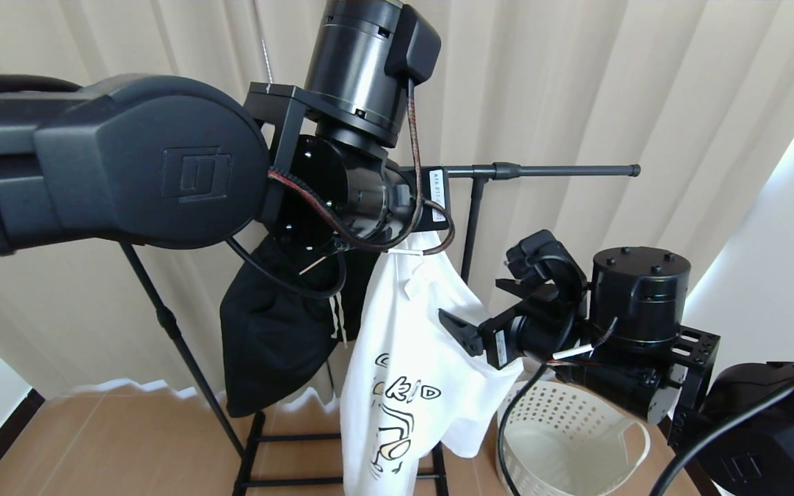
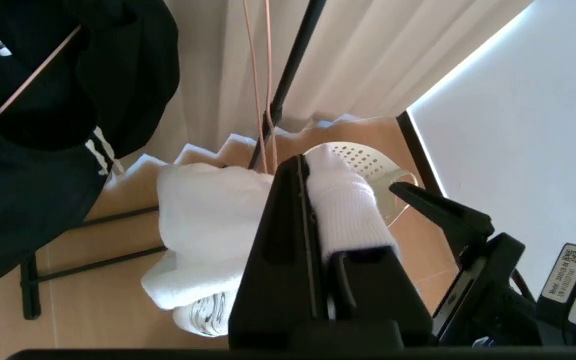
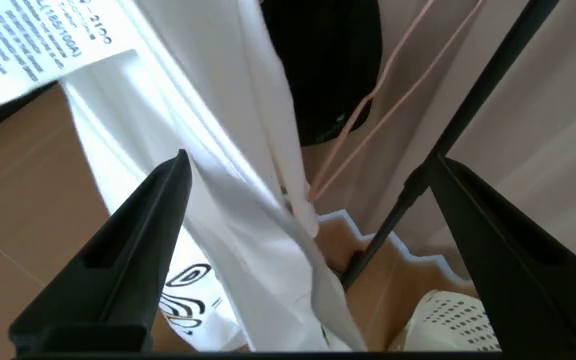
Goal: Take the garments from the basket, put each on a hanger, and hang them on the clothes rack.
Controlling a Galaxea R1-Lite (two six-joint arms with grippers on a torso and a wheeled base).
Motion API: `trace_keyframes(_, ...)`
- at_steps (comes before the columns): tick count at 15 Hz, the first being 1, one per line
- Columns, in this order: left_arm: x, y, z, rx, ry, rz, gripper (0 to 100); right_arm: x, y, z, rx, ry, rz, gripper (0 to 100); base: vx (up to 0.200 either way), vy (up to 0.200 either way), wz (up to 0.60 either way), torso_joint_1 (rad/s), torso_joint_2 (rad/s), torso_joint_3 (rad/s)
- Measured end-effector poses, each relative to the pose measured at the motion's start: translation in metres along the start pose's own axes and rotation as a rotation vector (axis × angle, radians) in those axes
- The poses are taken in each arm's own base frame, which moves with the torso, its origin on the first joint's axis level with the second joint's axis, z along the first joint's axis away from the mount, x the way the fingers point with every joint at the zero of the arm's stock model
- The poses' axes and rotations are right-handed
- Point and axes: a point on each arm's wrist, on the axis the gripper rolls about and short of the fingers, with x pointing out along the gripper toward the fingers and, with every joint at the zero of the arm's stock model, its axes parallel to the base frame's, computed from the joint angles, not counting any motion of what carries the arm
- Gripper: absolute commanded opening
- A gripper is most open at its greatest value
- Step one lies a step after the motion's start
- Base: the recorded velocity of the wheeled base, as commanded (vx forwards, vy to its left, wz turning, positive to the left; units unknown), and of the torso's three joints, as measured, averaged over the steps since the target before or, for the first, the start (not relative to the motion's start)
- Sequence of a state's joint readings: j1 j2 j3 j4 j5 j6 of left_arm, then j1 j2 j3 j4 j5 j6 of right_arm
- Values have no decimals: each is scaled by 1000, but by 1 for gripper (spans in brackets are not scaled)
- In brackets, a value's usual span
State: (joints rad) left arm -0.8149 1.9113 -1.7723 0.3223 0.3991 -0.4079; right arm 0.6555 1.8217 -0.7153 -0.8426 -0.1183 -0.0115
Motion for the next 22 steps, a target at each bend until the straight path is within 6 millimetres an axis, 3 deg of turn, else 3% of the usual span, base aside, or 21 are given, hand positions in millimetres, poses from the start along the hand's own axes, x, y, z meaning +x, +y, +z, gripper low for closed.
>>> trace_keyframes(12,-10,8,-3,31,13,4,0,-7,-19,-10,-91,36,-46,100,0,0,0,0,0,0)
trace_keyframes(13,-10,8,-3,31,13,4,0,-8,-19,-8,-89,25,-44,0,0,0,0,0,0,0)
trace_keyframes(22,-10,10,-8,47,39,-3,0,-10,-23,-3,-87,-23,-62,0,0,0,0,0,0,0)
